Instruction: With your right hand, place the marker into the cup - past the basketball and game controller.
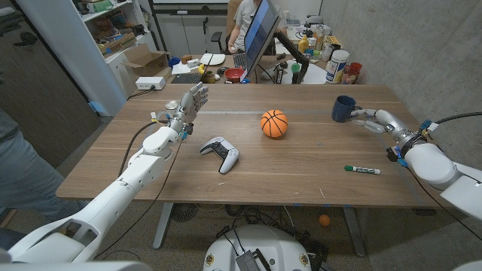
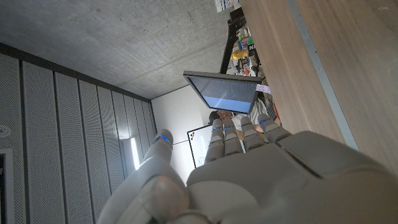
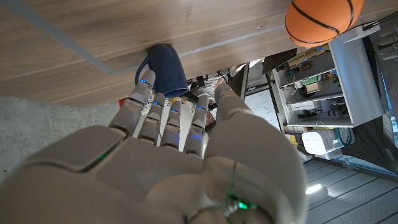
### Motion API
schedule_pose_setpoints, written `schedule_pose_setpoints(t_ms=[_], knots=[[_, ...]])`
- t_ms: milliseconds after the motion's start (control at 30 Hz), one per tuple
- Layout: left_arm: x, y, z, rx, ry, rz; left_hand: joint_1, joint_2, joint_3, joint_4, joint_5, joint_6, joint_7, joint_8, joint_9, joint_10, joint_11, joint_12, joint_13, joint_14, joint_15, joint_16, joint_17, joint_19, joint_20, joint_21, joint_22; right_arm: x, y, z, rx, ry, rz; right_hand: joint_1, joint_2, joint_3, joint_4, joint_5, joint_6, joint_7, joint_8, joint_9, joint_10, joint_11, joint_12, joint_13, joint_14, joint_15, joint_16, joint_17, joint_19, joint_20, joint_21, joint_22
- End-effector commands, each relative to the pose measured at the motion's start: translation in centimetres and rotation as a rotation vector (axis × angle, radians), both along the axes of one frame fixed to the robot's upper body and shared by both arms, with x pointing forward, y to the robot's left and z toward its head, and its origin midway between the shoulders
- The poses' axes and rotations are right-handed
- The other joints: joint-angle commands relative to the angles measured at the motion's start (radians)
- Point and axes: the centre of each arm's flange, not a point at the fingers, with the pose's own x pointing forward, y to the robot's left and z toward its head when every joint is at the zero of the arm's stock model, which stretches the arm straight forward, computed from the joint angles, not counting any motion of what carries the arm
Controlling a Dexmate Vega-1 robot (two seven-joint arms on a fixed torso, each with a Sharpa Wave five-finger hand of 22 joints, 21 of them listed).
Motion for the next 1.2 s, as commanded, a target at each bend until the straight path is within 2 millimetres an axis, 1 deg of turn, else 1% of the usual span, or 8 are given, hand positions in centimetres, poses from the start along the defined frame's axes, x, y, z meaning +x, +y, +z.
schedule_pose_setpoints(t_ms=[33,167,367,567,700,767,1000,1200], knots=[[0.2,-0.1,-0.1,-0.002,-0.001,-0.002,0.006,-0.001,0.007,0.003,0.006,0.008,0.000,0.004,0.006,0.001,-0.002,0.006,0.002,0.003,0.007,0.004,0.004,-0.003,0.009,0.003,0.003,-1.4,-0.3,-0.6,-0.060,0.053,-0.040,0.035,0.009,0.019,-0.009,0.007,-0.004,-0.009,-0.005,0.003,-0.010,0.006,0.000,0.001,-0.013,-0.002,-0.006,-0.001,-0.012,0.005,-0.005,0.002],[0.2,-0.1,0.0,0.003,-0.001,0.002,0.006,-0.001,0.007,0.003,0.006,0.008,-0.001,0.004,0.006,0.001,-0.004,0.006,0.002,0.003,0.008,0.004,0.004,-0.004,0.011,0.003,0.003,-1.8,-0.3,-0.7,-0.077,0.063,-0.062,0.054,0.009,0.026,-0.013,0.009,-0.008,-0.013,-0.008,0.003,-0.015,0.004,0.000,0.001,-0.013,-0.004,-0.007,-0.002,-0.013,0.005,-0.005,0.002],[0.3,-0.2,0.1,0.013,0.001,0.005,0.006,-0.001,0.007,0.003,0.006,0.008,-0.001,0.004,0.006,0.001,-0.004,0.006,0.002,0.003,0.007,0.004,0.004,-0.003,0.010,0.003,0.003,-2.4,-0.6,-0.8,-0.117,0.075,-0.095,0.056,-0.001,0.022,-0.010,0.007,-0.002,-0.014,-0.007,0.003,-0.015,0.006,0.001,0.001,-0.014,-0.005,-0.008,-0.003,-0.014,0.004,-0.005,0.001],[0.3,-0.2,0.0,0.007,0.004,0.002,0.006,0.000,0.007,0.003,0.006,0.009,0.000,0.004,0.006,0.001,-0.005,0.006,0.002,0.002,0.007,0.004,0.004,-0.004,0.011,0.003,0.003,-3.1,-0.8,-1.7,-0.125,0.081,-0.116,0.061,-0.007,0.021,-0.008,0.005,0.007,-0.025,-0.006,0.003,-0.019,0.000,0.000,0.000,-0.018,-0.003,-0.010,-0.003,-0.015,0.004,-0.005,0.001],[0.3,-0.3,0.1,0.006,0.004,0.000,0.006,0.000,0.007,0.003,0.006,0.010,0.001,0.004,0.006,0.001,-0.007,0.006,0.002,0.003,0.007,0.004,0.004,-0.004,0.011,0.003,0.003,-3.5,-0.9,-2.2,-0.144,0.097,-0.130,0.063,-0.009,0.023,-0.007,0.005,0.008,-0.025,-0.007,0.002,-0.024,-0.005,-0.001,0.000,-0.020,-0.003,-0.011,-0.003,-0.015,0.005,-0.005,0.001],[0.3,-0.3,0.1,0.008,0.001,0.001,0.006,0.000,0.008,0.003,0.006,0.009,0.000,0.004,0.006,0.001,-0.006,0.006,0.002,0.002,0.007,0.004,0.004,-0.004,0.011,0.003,0.003,-3.6,-1.0,-2.3,-0.149,0.105,-0.135,0.064,-0.011,0.023,-0.006,0.004,0.010,-0.025,-0.006,0.002,-0.025,-0.003,-0.001,0.000,-0.020,-0.003,-0.011,-0.003,-0.015,0.004,-0.005,0.001],[0.1,-0.4,0.3,0.013,-0.007,0.008,0.005,0.000,0.008,0.003,0.006,0.010,0.000,0.004,0.006,0.002,-0.005,0.006,0.002,0.002,0.007,0.004,0.004,-0.005,0.011,0.003,0.003,-3.6,-1.0,-3.0,-0.155,0.145,-0.131,0.067,-0.014,0.025,-0.003,0.003,0.002,-0.019,-0.012,0.002,-0.032,0.006,-0.002,0.000,-0.023,-0.002,-0.012,-0.002,-0.018,0.005,-0.006,0.001],[0.2,-0.6,0.1,0.011,0.001,0.011,0.005,0.000,0.008,0.003,0.005,0.011,0.000,0.004,0.006,0.001,-0.004,0.006,0.002,0.002,0.007,0.004,0.004,-0.004,0.011,0.004,0.003,-3.8,-1.2,-3.2,-0.203,0.181,-0.145,0.073,-0.017,0.029,-0.003,0.003,-0.006,-0.023,-0.017,0.002,-0.039,-0.001,-0.003,0.000,-0.024,-0.001,-0.013,-0.001,-0.020,0.006,-0.006,0.001]])
